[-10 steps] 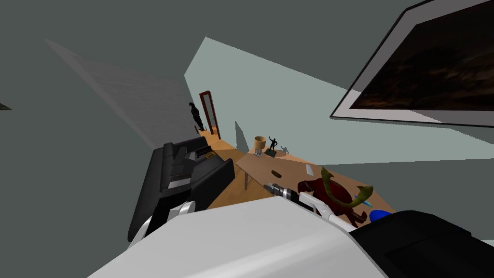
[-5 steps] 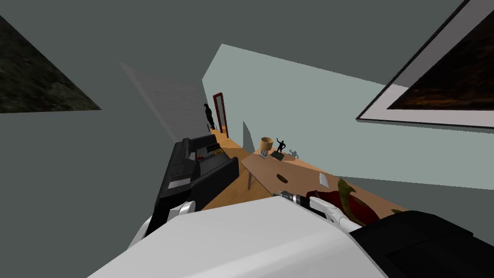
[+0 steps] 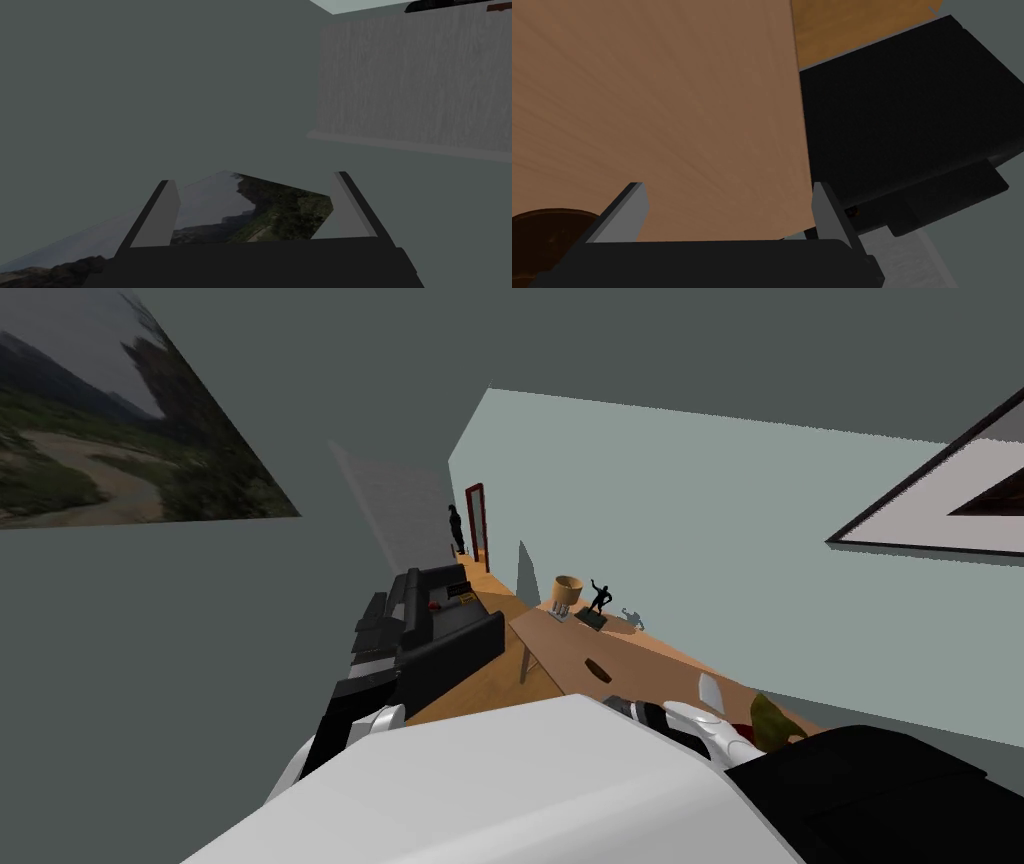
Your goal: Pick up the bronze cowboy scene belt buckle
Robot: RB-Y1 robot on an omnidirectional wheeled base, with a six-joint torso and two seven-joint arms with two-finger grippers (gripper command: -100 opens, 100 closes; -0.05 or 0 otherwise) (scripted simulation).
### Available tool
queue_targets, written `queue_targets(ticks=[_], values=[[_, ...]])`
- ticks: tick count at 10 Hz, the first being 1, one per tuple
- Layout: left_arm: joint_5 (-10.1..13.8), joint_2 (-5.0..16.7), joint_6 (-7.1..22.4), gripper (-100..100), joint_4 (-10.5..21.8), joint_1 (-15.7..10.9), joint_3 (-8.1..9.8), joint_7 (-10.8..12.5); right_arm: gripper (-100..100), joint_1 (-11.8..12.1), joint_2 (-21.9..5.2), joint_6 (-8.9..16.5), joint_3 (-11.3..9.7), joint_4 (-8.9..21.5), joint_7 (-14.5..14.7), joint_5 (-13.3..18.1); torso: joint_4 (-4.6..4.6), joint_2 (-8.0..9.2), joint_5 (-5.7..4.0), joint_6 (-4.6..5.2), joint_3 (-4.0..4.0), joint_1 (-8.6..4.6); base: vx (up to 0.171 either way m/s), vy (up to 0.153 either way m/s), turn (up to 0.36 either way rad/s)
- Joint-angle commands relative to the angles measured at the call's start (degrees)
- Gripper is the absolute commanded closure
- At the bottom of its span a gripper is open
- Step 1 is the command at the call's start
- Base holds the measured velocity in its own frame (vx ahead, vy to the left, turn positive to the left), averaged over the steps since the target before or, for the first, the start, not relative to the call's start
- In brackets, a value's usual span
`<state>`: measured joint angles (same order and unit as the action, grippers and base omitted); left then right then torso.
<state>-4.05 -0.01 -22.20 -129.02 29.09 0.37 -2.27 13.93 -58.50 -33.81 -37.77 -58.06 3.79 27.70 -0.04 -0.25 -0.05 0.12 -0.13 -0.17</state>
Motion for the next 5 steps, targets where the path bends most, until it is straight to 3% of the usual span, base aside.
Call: queue_targets(ticks=[1, 2, 3, 5], values=[[0.0, 0.0, 0.0, 0, 0.0, 0.0, 0.0, 0.0, -100, 0.7, -1.6, 0.1, -0.8, 2.8, 0.6, 0.9, 0.0, 0.0, 0.0, 0.0, 0.0, 0.0, -0.005, -0.016, 0.295], [0.0, 0.0, 0.0, 0, 0.0, 0.0, -0.01, 0.0, -100, 0.7, -1.6, 0.1, -0.8, 2.8, 0.6, 0.9, 0.0, 0.01, 0.02, -0.05, 0.0, 0.01, -0.001, -0.022, 0.12], [0.0, 0.0, 0.0, 0, 0.0, 0.0, 0.0, 0.0, -100, 0.6, -2.7, -0.1, -1.7, 4.8, 0.8, 1.7, 0.0, 0.0, 0.0, 0.01, 0.0, 0.01, -0.001, -0.015, 0.21], [0.0, 0.0, 0.0, 0, 0.0, 0.0, -0.01, 0.0, -100, 0.3, -4.8, -0.5, -3.2, 9.6, 1.1, 3.1, 0.0, -0.05, 0.01, -0.07, -0.03, 0.01, 0.006, -0.018, 0.412]])
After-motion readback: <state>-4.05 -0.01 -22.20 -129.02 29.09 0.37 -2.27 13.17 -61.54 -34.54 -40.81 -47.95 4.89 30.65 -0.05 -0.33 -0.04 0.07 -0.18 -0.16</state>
